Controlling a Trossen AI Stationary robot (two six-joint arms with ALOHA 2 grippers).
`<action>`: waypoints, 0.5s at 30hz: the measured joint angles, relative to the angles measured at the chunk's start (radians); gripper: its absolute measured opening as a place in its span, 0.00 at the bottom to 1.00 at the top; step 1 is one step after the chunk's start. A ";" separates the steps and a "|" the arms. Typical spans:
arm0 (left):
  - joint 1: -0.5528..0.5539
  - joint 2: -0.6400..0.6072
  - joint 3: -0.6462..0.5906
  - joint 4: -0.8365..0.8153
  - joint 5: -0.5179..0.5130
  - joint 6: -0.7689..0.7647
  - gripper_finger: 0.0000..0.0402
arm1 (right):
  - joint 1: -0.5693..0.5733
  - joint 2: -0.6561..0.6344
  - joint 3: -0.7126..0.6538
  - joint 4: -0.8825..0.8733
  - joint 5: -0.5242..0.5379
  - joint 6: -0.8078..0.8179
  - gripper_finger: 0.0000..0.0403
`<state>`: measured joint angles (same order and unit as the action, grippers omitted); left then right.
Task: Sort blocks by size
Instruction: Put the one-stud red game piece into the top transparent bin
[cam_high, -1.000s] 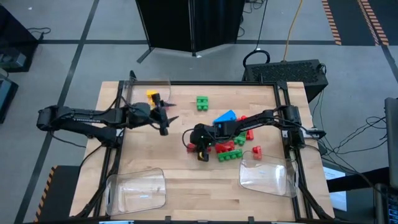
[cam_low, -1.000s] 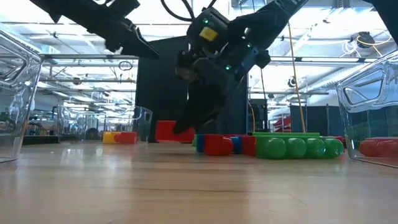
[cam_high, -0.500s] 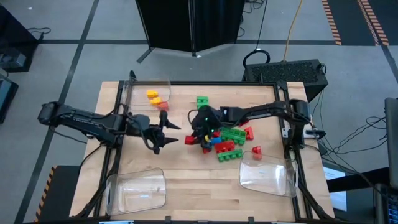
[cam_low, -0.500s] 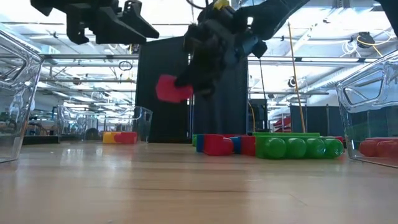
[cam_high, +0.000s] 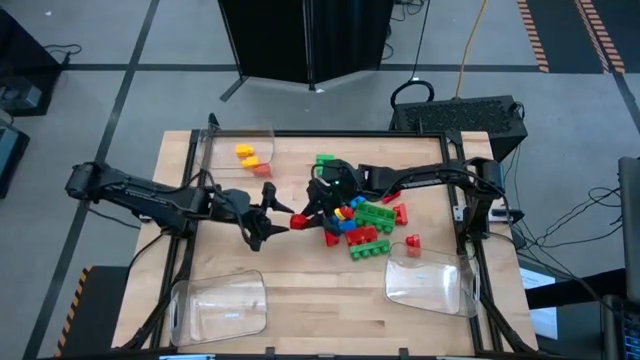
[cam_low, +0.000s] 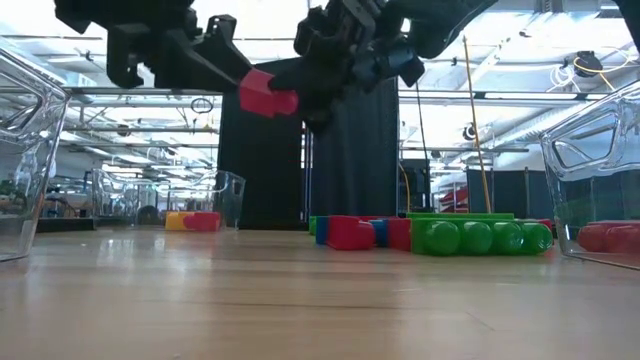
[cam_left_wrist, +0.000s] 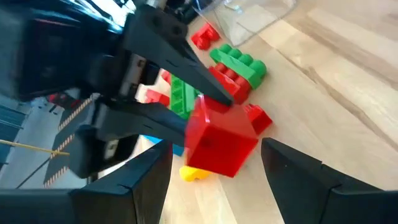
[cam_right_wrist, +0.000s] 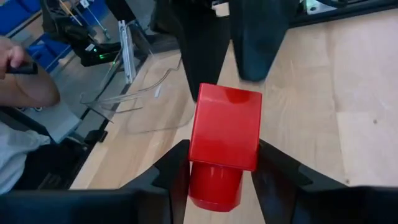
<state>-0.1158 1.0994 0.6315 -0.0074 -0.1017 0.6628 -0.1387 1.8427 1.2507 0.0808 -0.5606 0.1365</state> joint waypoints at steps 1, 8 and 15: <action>0.000 0.009 0.000 0.000 0.000 0.000 0.61 | 0.000 0.000 0.000 0.002 -0.001 0.001 0.33; -0.001 0.047 0.000 0.045 0.000 0.006 0.61 | 0.000 0.001 0.000 0.024 -0.027 0.019 0.33; -0.003 0.078 0.000 0.107 0.001 0.051 0.61 | 0.000 0.001 0.000 0.062 -0.043 0.035 0.33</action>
<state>-0.1184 1.1779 0.6315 0.0996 -0.1010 0.7139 -0.1387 1.8435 1.2503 0.1427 -0.6035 0.1718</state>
